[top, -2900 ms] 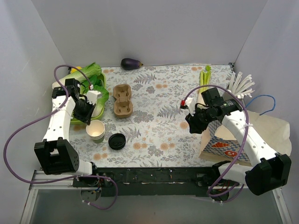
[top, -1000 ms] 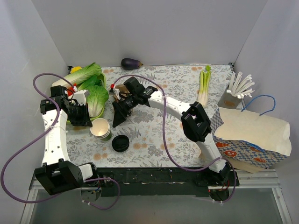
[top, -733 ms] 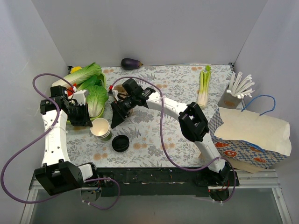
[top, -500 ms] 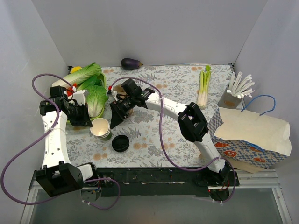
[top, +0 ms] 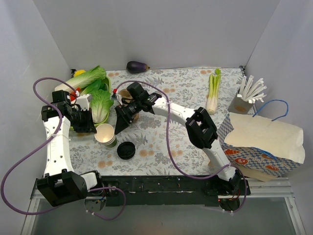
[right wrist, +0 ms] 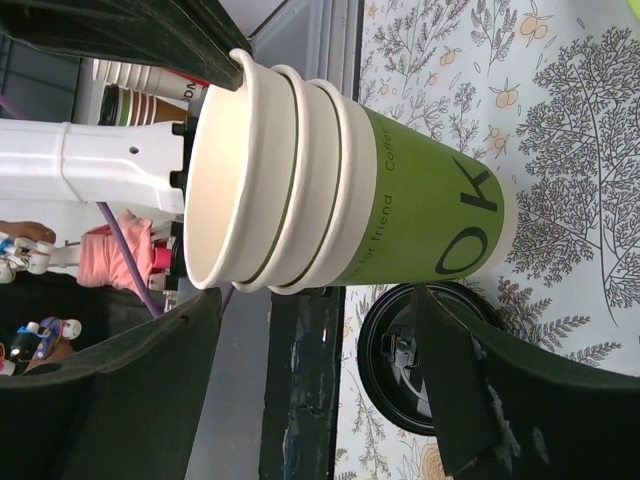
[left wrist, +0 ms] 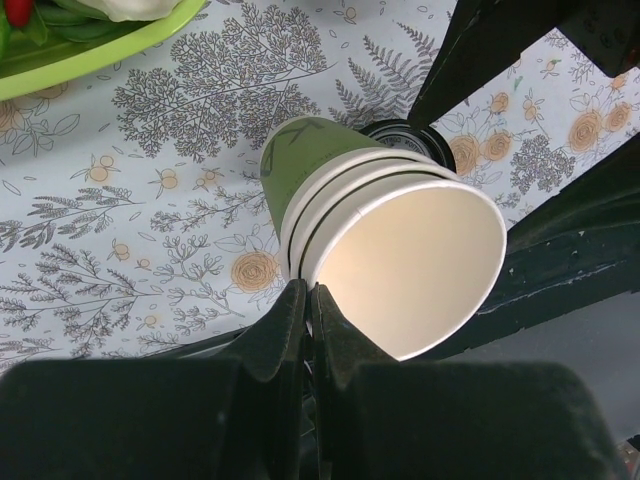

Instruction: Pack the takeout coffee

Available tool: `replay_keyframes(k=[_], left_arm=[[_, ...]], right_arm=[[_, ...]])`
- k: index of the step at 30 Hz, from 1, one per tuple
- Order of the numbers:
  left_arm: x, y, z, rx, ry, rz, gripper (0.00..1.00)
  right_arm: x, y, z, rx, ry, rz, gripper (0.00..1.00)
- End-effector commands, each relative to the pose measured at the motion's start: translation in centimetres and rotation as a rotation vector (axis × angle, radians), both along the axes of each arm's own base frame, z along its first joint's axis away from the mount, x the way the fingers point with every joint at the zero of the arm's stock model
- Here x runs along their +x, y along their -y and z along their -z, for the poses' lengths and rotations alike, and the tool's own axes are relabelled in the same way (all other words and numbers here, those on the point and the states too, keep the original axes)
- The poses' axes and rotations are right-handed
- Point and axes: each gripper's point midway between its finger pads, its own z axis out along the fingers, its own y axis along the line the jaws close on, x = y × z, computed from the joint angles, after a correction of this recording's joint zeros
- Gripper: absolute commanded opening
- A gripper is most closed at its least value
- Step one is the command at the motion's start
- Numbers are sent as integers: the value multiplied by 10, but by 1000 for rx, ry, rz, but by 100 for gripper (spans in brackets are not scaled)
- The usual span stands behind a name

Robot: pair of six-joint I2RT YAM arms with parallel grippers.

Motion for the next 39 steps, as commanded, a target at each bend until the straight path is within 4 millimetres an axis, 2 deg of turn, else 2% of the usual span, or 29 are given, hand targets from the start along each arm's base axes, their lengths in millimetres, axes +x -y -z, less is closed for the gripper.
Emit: replay_keyframes(k=[1,13,20,25,31,38,39], left_arm=[[-8,6,-10,-27,19,-8,0],[-5,5,-12,-22,18,-11,0],[-5,-1,-13,18,28,-7,0],[-3,-5,-17,42,46,-7,0],[-4,0,-16,10,41,-1,0],[0,3,-18,-10,47,12,0],[0,3,-18,-10,46,15,0]], right_arm=[[4,-10,-1,21,10,3,83],[3,-27,30,-54,2,47,81],[11,-33,46,-82,20,82,81],[14,-31,61,-126,24,103,82],[18,-33,67,-132,30,111,82],[26,-26,85,-196,104,146,84],[26,-25,83,-190,121,141,84]])
